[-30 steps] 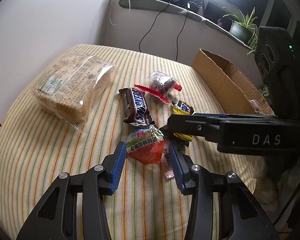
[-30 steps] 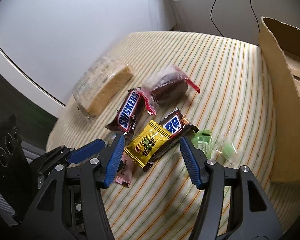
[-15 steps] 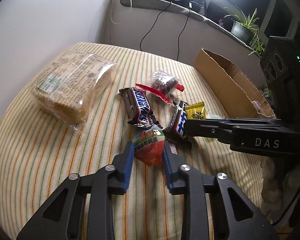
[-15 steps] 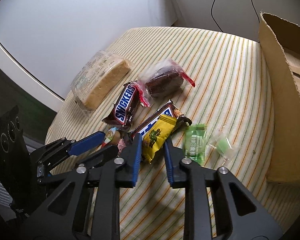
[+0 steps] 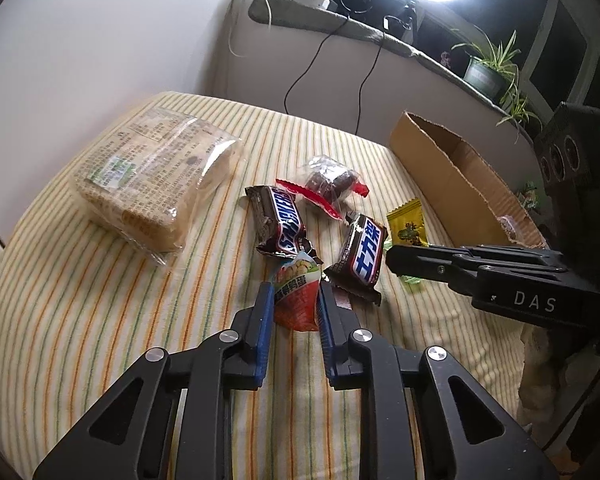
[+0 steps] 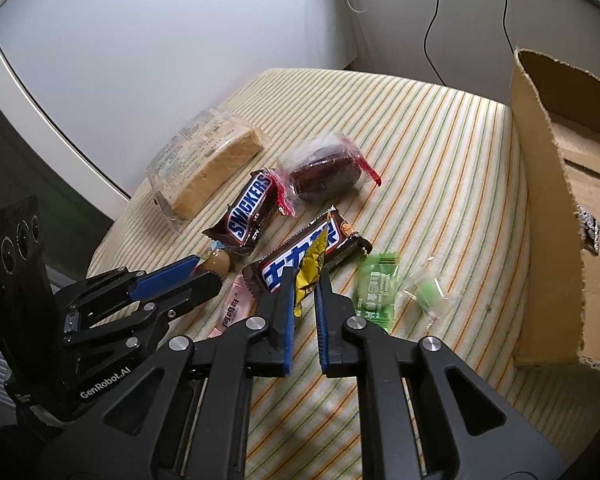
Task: Organize snacks
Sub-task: 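Grasp the yellow candy pack with the right gripper while the left grasps the red-orange wrapped candy, then carry both snacks over the cardboard box and open both grippers to drop them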
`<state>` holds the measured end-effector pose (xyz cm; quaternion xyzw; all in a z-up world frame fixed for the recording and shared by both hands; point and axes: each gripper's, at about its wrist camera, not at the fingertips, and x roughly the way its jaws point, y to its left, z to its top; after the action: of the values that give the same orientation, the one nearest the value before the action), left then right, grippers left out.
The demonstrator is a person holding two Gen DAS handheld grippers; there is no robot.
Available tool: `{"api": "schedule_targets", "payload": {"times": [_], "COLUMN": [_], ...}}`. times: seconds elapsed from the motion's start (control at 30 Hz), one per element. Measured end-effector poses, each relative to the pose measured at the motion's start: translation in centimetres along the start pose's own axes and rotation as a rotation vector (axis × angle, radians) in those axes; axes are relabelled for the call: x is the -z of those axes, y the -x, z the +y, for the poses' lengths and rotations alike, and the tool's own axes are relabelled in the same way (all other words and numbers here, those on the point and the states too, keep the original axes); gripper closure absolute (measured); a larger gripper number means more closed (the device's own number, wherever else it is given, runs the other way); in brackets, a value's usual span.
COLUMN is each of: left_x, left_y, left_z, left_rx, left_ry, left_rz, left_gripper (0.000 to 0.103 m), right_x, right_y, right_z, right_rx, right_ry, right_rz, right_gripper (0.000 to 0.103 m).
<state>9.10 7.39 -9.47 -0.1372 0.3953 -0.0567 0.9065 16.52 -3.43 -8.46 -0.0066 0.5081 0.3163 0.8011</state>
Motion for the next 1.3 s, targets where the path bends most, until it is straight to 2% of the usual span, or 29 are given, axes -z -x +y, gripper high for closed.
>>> {"api": "schedule_targets", "payload": {"times": [0.3, 0.63, 1.07, 1.3], "left_x": [-0.8, -3.0, -6.5, -8.7], "left_y": [1.6, 1.8, -0.7, -3.1], "left_z": [-0.3, -3.3, -9.6, -13.1], "left_rx": [0.028, 0.064, 0.133, 0.163], "left_ry": [0.013, -0.039, -0.128, -0.177], "left_rz": [-0.043, -0.083, -0.109, -0.106], "left_gripper": [0.084, 0.084, 0.084, 0.084], "right_x": [-0.1, -0.3, -0.8, -1.2], "right_y": [2.2, 5.9, 10.4, 11.3], "right_z": [0.2, -1.0, -8.7, -12.6], "right_rx": [0.005, 0.037, 0.148, 0.192], "right_ry": [0.012, 0.022, -0.048, -0.101], "right_rz": [-0.045, -0.127, -0.222, -0.249], "right_gripper": [0.094, 0.094, 0.094, 0.094]}}
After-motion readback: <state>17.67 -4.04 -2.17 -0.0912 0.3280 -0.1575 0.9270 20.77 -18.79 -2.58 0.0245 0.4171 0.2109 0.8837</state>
